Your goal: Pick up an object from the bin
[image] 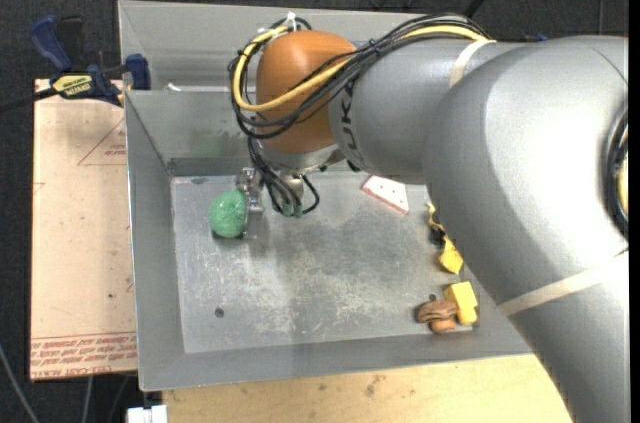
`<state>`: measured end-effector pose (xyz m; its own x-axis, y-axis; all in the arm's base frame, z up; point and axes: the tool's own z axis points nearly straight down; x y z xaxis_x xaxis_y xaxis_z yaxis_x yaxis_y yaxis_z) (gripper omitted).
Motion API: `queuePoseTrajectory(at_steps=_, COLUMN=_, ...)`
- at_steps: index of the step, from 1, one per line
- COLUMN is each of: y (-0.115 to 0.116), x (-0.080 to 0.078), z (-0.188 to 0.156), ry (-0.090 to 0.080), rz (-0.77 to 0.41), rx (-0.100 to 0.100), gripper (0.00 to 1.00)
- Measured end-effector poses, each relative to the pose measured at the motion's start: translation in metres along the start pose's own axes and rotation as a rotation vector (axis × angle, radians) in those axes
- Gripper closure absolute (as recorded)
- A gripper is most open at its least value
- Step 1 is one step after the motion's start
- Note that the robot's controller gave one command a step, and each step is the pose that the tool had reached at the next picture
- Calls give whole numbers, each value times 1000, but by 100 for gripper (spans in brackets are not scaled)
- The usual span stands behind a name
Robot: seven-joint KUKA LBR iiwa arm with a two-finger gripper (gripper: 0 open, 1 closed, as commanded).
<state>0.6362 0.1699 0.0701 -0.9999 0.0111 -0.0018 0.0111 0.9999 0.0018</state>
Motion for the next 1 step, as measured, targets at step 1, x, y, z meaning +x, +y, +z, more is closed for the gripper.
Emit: queuePoseTrajectory(at_steps=1, y=0, x=0, z=0, ry=0, rz=0, rx=0, gripper=100)
